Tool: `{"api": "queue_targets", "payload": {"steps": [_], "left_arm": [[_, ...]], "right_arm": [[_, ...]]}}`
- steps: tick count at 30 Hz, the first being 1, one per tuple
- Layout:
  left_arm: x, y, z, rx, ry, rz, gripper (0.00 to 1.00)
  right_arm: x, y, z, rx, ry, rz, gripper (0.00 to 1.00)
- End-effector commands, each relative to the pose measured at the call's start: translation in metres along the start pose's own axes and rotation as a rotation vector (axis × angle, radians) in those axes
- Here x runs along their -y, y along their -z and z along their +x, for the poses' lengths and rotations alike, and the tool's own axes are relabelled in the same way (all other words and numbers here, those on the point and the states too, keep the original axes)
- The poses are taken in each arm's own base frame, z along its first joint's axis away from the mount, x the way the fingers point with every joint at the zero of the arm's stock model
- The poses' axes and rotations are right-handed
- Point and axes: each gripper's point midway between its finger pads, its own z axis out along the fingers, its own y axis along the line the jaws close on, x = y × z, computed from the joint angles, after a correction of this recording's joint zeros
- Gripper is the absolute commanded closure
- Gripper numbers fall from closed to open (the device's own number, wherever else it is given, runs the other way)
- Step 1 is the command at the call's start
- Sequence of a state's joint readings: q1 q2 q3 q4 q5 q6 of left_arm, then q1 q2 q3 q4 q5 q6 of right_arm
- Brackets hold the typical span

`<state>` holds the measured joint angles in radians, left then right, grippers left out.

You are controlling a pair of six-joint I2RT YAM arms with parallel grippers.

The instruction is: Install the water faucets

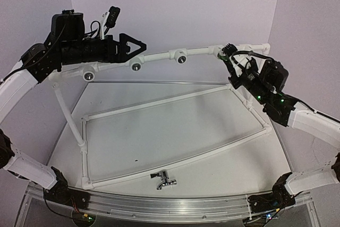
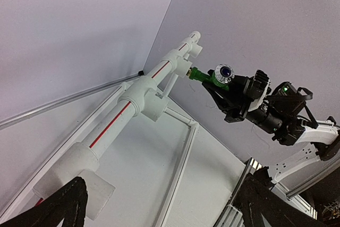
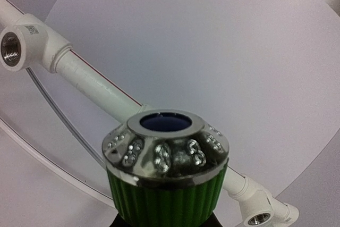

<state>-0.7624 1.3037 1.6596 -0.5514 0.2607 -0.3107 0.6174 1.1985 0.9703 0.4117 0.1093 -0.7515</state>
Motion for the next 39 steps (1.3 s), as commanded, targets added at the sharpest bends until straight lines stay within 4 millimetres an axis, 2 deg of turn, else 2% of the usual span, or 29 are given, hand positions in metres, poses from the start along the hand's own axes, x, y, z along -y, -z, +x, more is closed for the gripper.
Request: {"api": "queue_targets", "payload": {"steps": [1, 6, 10, 19, 27, 35, 39], "left_arm": [[0.006, 0.006, -0.006, 0.019, -0.018, 0.018, 0.0], [0.006, 0.007, -0.007, 0.019, -0.018, 0.016, 0.0], [0.006, 0.007, -0.008, 0.023, -0.016, 0.017, 0.0], [0.007, 0.006, -0.009, 0.027, -0.014, 0.022, 0.0], [0.008, 0.007, -0.01, 0.031, -0.012, 0.028, 0.0], [0.009, 0.007, -0.012, 0.036, -0.012, 0.031, 0.0], [0.009, 0.006, -0.012, 0.036, -0.012, 0.032, 0.0]], "right_arm": [[0.012, -0.002, -0.008, 0.04, -0.072, 0.051, 1.0], [0.002, 0.004, 0.006, 0.009, -0.096, 0.034, 1.0], [0.002, 0.003, 0.012, -0.015, -0.119, 0.04, 1.0], [0.006, -0.002, 0.011, -0.038, -0.161, 0.051, 1.0], [0.007, -0.006, 0.013, -0.099, -0.343, 0.04, 1.0], [-0.002, -0.008, 0.021, -0.149, -0.451, 0.008, 1.0], [-0.003, -0.009, 0.018, -0.147, -0.516, -0.002, 1.0]]}}
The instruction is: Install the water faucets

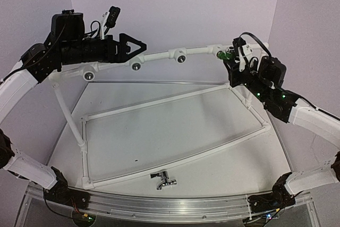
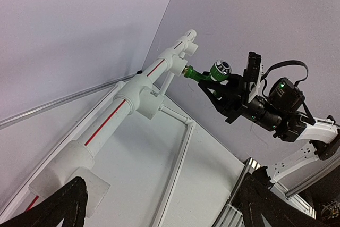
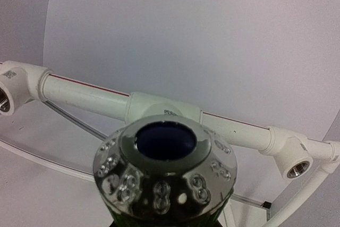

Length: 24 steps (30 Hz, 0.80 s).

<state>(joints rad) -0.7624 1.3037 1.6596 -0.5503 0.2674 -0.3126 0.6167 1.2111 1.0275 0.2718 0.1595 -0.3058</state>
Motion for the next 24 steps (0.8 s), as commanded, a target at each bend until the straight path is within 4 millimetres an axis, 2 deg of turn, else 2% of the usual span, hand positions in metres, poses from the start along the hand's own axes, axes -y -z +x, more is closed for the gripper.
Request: {"api": "queue_targets", "payload": {"steps": [1, 11, 18, 24], "left_arm": [[0.008, 0.006, -0.012, 0.037, -0.013, 0.026, 0.0], [0.007, 0.006, -0.009, 0.035, -0.013, 0.025, 0.0], [0.007, 0.006, -0.009, 0.031, -0.019, 0.025, 0.0], [0.008, 0.004, -0.004, -0.001, -0.042, 0.029, 0.0]], "right_arm": [[0.0, -0.007, 0.002, -0.041, -0.114, -0.002, 1.0], [-0.002, -0.009, -0.013, -0.058, -0.279, -0.031, 1.0], [-0.007, -0.012, -0.006, -0.089, -0.35, -0.046, 1.0], [-0.01, -0.012, -0.011, -0.089, -0.447, -0.065, 1.0]]}}
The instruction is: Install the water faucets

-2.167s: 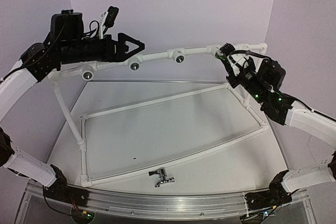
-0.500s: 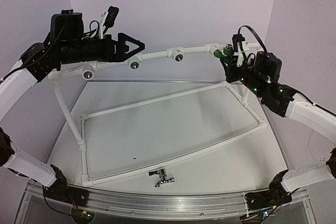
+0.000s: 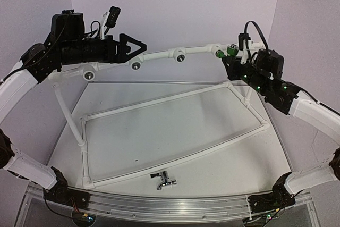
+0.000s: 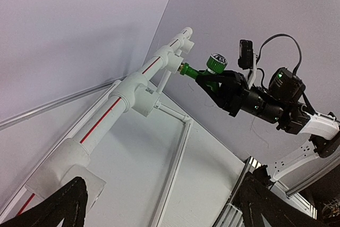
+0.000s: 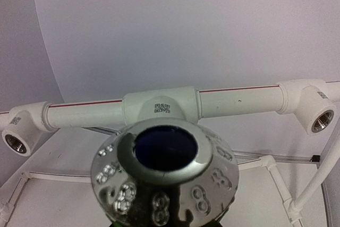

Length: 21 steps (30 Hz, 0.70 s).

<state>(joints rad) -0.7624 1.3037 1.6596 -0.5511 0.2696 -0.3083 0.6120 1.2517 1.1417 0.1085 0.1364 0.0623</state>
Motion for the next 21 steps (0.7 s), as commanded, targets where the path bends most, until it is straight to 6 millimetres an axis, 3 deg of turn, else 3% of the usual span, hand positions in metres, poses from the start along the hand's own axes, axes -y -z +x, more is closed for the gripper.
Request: {"api": "queue_targets", "payload": {"steps": [1, 21], "left_arm": [[0.0078, 0.0039, -0.0039, 0.0, -0.04, 0.031, 0.0], [0.0097, 0.0077, -0.006, 0.014, -0.041, 0.036, 0.0]], "right_arm": [[-0.0088, -0.004, -0.0085, -0.01, -0.12, -0.045, 1.0], [-0.0142, -0.0076, -0.0127, -0.091, -0.546, -0.178, 1.0]]}}
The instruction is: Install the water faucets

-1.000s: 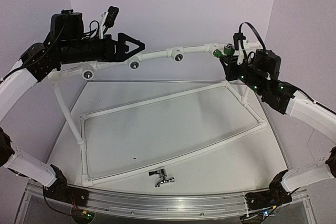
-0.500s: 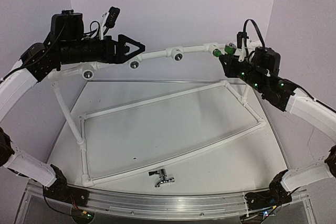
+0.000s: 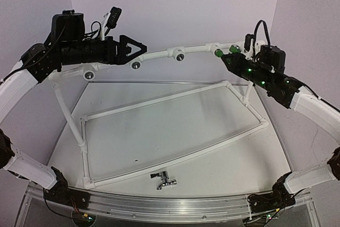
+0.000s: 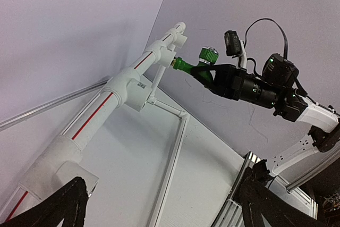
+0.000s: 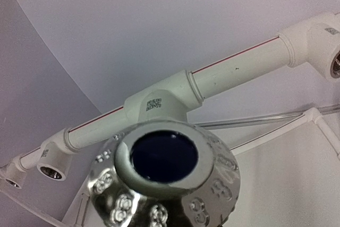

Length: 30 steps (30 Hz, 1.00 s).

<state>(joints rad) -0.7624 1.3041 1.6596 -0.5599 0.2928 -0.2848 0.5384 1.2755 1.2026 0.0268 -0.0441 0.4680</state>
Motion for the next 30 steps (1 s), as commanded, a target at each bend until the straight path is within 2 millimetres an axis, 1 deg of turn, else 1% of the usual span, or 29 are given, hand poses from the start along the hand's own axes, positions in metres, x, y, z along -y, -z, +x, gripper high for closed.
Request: {"api": "queue_targets", "payload": {"steps": [1, 5, 11, 18, 21, 25, 30], "left_arm": [[0.007, 0.008, -0.009, 0.029, -0.02, 0.016, 0.0], [0.007, 0.008, -0.01, 0.034, -0.021, 0.017, 0.0], [0.006, 0.008, -0.01, 0.035, -0.017, 0.015, 0.0], [0.007, 0.008, -0.011, 0.04, -0.012, 0.016, 0.0], [0.006, 0.007, -0.011, 0.04, -0.011, 0.016, 0.0], [0.006, 0.007, -0.012, 0.042, -0.009, 0.012, 0.0], [0.003, 0.005, -0.013, 0.044, -0.01, -0.002, 0.0]], "right_arm": [[-0.018, -0.002, -0.006, -0.031, -0.161, -0.095, 1.0], [-0.019, -0.003, -0.006, -0.049, -0.242, -0.113, 1.0], [-0.013, -0.004, -0.001, -0.083, -0.392, -0.119, 1.0], [-0.006, -0.005, 0.0, -0.1, -0.505, -0.114, 1.0], [-0.007, -0.006, 0.002, -0.117, -0.556, -0.119, 1.0], [-0.01, -0.005, 0.003, -0.134, -0.602, -0.132, 1.0], [-0.009, 0.003, 0.001, -0.129, -0.609, -0.14, 1.0]]}}
